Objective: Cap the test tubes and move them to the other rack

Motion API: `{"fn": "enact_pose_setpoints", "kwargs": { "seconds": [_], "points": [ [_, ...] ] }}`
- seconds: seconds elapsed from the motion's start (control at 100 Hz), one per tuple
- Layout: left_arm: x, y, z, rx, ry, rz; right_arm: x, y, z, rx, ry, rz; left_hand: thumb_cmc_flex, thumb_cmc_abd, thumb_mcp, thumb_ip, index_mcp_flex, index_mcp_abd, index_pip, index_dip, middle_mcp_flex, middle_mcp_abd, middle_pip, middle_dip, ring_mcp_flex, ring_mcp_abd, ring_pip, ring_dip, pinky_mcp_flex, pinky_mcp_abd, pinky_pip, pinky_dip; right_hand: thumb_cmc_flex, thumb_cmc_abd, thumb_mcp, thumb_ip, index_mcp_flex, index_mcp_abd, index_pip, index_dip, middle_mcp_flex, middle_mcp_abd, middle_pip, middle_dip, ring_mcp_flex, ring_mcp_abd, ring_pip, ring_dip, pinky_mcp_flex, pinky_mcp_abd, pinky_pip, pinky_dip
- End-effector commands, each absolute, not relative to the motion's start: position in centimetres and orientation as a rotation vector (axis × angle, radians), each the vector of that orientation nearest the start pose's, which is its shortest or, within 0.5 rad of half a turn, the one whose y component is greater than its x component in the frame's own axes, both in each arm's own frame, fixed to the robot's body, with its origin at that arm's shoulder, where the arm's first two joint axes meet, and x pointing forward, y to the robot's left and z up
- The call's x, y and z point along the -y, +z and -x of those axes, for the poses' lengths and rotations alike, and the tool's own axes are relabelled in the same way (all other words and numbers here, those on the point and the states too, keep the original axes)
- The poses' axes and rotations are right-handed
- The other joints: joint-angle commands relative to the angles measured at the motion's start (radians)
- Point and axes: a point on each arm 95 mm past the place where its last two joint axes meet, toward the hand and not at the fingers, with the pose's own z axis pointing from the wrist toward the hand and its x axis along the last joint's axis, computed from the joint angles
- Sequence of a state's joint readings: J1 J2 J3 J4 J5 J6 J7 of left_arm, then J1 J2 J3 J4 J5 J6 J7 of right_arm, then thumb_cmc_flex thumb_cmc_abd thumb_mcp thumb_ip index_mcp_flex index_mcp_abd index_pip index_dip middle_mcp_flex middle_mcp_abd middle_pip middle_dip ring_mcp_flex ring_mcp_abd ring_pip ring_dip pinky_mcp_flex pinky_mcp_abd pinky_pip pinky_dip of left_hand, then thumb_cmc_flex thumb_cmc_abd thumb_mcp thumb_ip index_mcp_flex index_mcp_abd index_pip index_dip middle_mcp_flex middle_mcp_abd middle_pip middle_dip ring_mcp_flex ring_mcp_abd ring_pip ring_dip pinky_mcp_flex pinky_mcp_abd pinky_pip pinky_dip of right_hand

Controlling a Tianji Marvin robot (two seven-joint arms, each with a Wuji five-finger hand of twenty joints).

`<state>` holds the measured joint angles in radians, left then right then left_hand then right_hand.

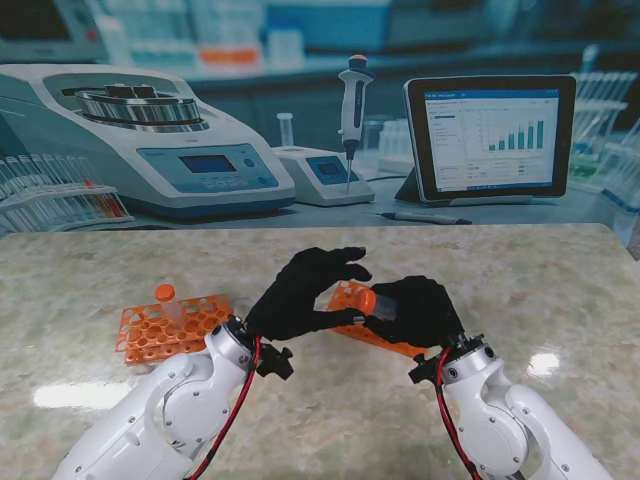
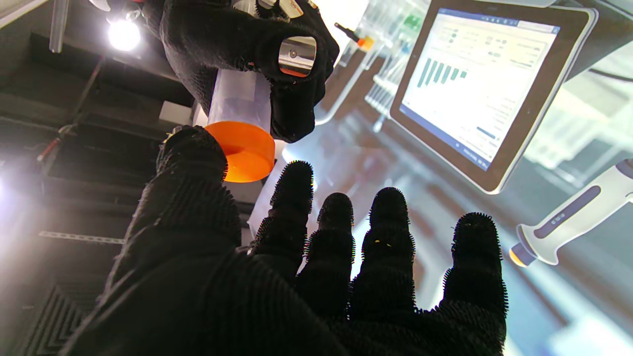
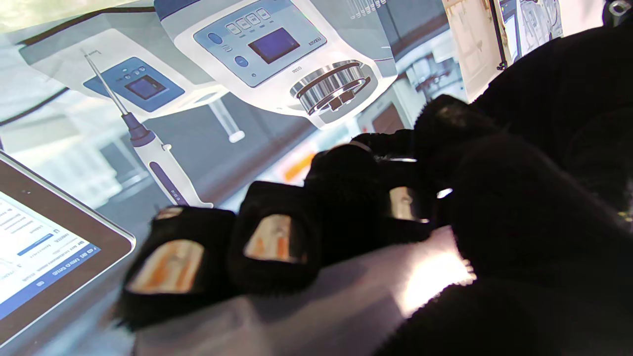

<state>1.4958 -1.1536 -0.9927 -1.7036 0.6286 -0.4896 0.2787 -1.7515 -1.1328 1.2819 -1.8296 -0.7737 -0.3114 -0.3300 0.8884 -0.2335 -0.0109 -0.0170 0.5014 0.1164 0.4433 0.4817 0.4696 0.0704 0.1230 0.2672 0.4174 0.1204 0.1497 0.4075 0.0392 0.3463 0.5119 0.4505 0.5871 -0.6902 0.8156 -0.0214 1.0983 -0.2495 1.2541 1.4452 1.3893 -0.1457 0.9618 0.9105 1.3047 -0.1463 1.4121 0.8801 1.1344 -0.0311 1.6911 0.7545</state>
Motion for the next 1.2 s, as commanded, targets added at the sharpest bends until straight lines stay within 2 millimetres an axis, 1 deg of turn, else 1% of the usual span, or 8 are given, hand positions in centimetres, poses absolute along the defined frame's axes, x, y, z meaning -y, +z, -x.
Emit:
{"fn": "enact_pose_setpoints", "kwargs": {
  "seconds": [0.0,0.34,0.46,0.55,0.72,1.04,1.11,1.19],
  "points": [
    [12.6,-25.07,-35.69,-1.298,-2.542,0.939,-3.47,-26.05,-33.88,-1.107,2.164,-1.075,-0.01,-0.02,0.018,0.003,-0.025,0.019,0.024,0.019,-0.033,0.011,-0.008,0.031,-0.029,-0.006,-0.001,0.012,-0.009,0.003,-0.02,0.016,0.035,0.039,0.018,0.003,0.031,-0.064,0.071,0.029,0.05,0.015,0.019,0.02,0.022,-0.152,0.208,0.077,0.069,-0.088,0.303,0.06],
    [13.05,-25.1,-35.72,-1.295,-2.556,0.937,-3.5,-26.1,-33.85,-1.107,2.163,-1.076,0.02,0.048,0.065,0.007,-0.051,-0.006,0.207,0.111,-0.015,0.01,0.0,0.037,-0.012,-0.009,0.01,0.022,-0.007,0.001,-0.005,0.015,0.035,0.039,0.017,0.003,0.031,-0.064,0.071,0.029,0.051,0.015,0.019,0.02,0.022,-0.152,0.208,0.077,0.069,-0.088,0.303,0.06],
    [13.24,-25.14,-35.67,-1.283,-2.577,0.951,-3.5,-26.12,-33.84,-1.108,2.162,-1.078,0.094,0.029,0.086,0.012,-0.038,-0.042,0.272,0.147,0.011,0.007,0.008,0.039,0.011,-0.007,0.019,0.027,-0.006,0.007,0.0,0.016,0.035,0.037,0.017,0.003,0.03,-0.064,0.07,0.029,0.051,0.016,0.019,0.02,0.022,-0.152,0.208,0.077,0.069,-0.088,0.303,0.06],
    [13.29,-25.14,-35.64,-1.281,-2.583,0.949,-3.51,-26.16,-33.83,-1.109,2.161,-1.08,0.165,0.036,0.058,0.02,-0.037,-0.067,0.36,0.127,0.027,0.003,0.011,0.039,0.026,-0.006,0.025,0.035,-0.004,0.009,0.002,0.018,0.035,0.037,0.017,0.003,0.03,-0.064,0.07,0.029,0.051,0.016,0.019,0.02,0.022,-0.152,0.208,0.077,0.069,-0.088,0.303,0.06],
    [13.4,-25.06,-35.54,-1.263,-2.603,0.945,-3.52,-26.18,-33.82,-1.111,2.16,-1.08,0.281,0.082,0.055,0.02,0.037,-0.143,0.444,0.108,0.057,-0.007,0.021,0.043,0.051,-0.008,0.035,0.043,0.004,0.015,0.006,0.019,0.034,0.037,0.018,0.003,0.03,-0.064,0.07,0.029,0.051,0.016,0.019,0.02,0.022,-0.152,0.208,0.077,0.069,-0.088,0.303,0.06],
    [13.44,-25.13,-35.45,-1.266,-2.606,0.928,-3.49,-26.19,-33.82,-1.111,2.159,-1.08,0.4,0.053,0.069,0.042,0.192,-0.159,0.319,-0.039,0.092,-0.028,0.027,0.035,0.082,-0.013,0.042,0.046,0.016,0.021,0.013,0.016,0.034,0.037,0.018,0.003,0.03,-0.064,0.07,0.029,0.051,0.015,0.019,0.02,0.022,-0.152,0.208,0.077,0.069,-0.088,0.303,0.06],
    [13.46,-25.16,-35.41,-1.273,-2.605,0.92,-3.5,-26.19,-33.82,-1.112,2.159,-1.08,0.402,0.026,0.143,0.043,0.235,-0.16,0.264,-0.082,0.097,-0.028,0.026,0.028,0.083,-0.011,0.039,0.042,0.017,0.021,0.013,0.012,0.035,0.039,0.019,0.003,0.03,-0.064,0.07,0.029,0.051,0.016,0.019,0.02,0.022,-0.152,0.208,0.077,0.069,-0.088,0.303,0.06],
    [13.48,-25.19,-35.37,-1.281,-2.606,0.912,-3.5,-26.18,-33.82,-1.112,2.16,-1.08,0.402,-0.004,0.237,0.015,0.269,-0.166,0.204,-0.105,0.101,-0.03,0.026,0.022,0.087,-0.015,0.04,0.04,0.015,0.02,0.013,0.008,0.035,0.038,0.018,0.003,0.03,-0.064,0.07,0.029,0.051,0.015,0.02,0.02,0.022,-0.152,0.208,0.077,0.069,-0.088,0.303,0.06]
  ]
}}
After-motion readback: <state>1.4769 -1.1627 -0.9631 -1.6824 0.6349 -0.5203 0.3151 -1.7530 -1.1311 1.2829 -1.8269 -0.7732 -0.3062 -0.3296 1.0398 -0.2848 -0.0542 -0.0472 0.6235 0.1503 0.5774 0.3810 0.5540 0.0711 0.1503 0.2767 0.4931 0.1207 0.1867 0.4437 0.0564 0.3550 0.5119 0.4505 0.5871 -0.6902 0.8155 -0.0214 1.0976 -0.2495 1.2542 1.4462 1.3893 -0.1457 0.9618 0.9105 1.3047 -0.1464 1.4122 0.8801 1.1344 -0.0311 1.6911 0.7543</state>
